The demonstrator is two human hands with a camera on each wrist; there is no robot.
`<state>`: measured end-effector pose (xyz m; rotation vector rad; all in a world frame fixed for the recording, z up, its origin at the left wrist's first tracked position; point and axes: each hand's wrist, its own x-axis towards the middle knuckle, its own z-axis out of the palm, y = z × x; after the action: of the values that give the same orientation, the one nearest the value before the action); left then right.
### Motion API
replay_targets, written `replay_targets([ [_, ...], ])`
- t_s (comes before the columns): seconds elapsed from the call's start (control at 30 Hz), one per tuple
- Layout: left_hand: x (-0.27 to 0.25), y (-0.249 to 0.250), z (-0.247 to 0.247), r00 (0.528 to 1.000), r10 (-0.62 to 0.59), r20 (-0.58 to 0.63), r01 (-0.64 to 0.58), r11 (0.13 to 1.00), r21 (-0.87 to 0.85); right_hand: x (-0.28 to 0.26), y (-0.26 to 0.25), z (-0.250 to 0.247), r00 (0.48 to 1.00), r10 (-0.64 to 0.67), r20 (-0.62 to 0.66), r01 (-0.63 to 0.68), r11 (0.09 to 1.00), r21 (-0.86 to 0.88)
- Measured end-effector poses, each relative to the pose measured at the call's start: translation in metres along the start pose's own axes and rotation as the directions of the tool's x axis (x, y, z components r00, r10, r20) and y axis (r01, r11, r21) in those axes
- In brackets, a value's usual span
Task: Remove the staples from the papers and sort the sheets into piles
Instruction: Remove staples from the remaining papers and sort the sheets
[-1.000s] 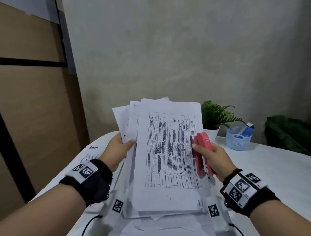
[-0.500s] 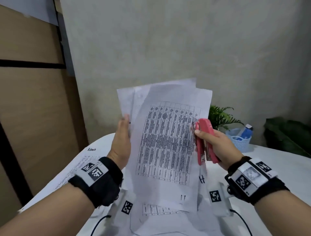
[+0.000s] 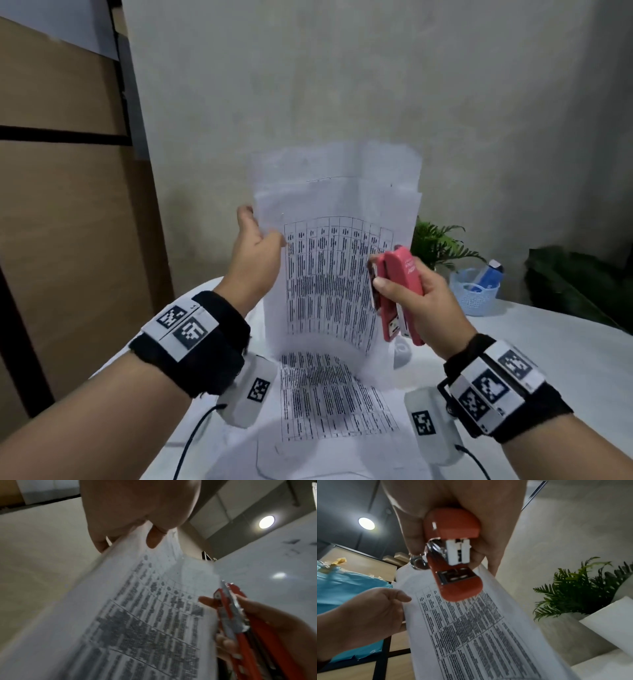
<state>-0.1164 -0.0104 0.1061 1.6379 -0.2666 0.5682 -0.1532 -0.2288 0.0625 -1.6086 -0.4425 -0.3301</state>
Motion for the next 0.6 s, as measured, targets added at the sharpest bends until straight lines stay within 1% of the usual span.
replay_targets([
  [0.07,0.003,0.004,-0.001,0.998,0.049,-0.026,-0.049,0.999,0.0,-0.001,0.003,0.003,1.0,-0.009,-0.019,0.009,1.0,-0.003],
  [0.13,0.01,0.004,-0.002,0.996,0.074,-0.057,-0.074,0.997,0.001,-0.001,0.006,0.002,0.999,0.022,-0.046,-0.021,0.999,0.025],
  [0.23,0.015,-0.002,-0.001,0.999,0.013,-0.043,-0.012,0.999,0.03,-0.002,0.01,0.0,0.989,0.142,-0.033,-0.139,0.986,0.093],
  [0.3,0.012,-0.013,0.0,0.999,-0.035,0.0,0.035,0.998,0.055,-0.004,0.015,-0.002,0.98,0.199,0.007,-0.199,0.977,0.069],
  [0.37,0.005,-0.021,0.001,0.996,-0.073,0.042,0.07,0.995,0.064,-0.006,0.018,-0.002,0.975,0.222,0.032,-0.223,0.974,0.046],
  [0.47,0.0,-0.029,0.004,0.995,-0.09,0.046,0.088,0.995,0.043,-0.005,0.018,-0.001,0.981,0.194,-0.014,-0.193,0.981,0.006],
  [0.53,0.002,-0.032,0.004,0.997,-0.073,-0.012,0.073,0.997,0.039,-0.001,0.016,-0.001,0.99,0.132,-0.05,-0.135,0.989,-0.055],
  [0.6,0.003,-0.032,0.002,0.994,-0.053,-0.092,0.058,0.997,0.046,0.003,0.012,-0.001,0.996,0.078,-0.052,-0.082,0.993,-0.079],
])
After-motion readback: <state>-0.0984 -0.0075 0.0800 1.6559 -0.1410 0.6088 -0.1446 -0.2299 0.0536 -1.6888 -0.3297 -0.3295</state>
